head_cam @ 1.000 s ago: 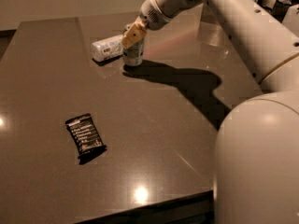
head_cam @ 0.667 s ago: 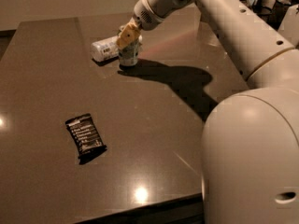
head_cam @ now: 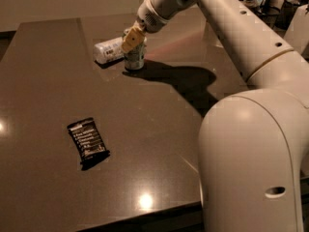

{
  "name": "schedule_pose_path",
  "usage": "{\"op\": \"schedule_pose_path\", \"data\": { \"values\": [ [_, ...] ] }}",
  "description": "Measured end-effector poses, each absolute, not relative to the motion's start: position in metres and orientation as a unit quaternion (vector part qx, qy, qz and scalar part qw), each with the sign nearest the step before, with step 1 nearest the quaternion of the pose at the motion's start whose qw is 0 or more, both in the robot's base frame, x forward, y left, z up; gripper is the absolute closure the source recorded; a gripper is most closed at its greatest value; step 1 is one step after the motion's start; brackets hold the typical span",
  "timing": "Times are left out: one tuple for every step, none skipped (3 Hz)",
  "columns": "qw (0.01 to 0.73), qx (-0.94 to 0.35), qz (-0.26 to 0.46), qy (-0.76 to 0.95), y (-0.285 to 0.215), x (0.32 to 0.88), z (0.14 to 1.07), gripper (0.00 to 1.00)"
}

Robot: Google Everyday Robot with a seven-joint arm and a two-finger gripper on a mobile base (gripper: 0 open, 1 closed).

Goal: Move 7up can near blue plastic bottle

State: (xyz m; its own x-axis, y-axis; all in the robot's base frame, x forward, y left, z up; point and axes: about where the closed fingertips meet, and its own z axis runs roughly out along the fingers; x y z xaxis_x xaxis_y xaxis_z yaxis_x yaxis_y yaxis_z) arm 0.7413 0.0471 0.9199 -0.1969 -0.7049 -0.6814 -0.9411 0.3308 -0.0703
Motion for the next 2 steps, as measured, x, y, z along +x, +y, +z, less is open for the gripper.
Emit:
{"op": "schedule_pose_path", "data": {
  "values": [
    [0.316, -0.549, 0.187, 0.751, 0.0492, 0.7414, 0.9173, 0.05],
    [0.315, -0.55, 0.188, 0.751, 0.0508, 0.7416, 0.9153, 0.0]
  ]
}}
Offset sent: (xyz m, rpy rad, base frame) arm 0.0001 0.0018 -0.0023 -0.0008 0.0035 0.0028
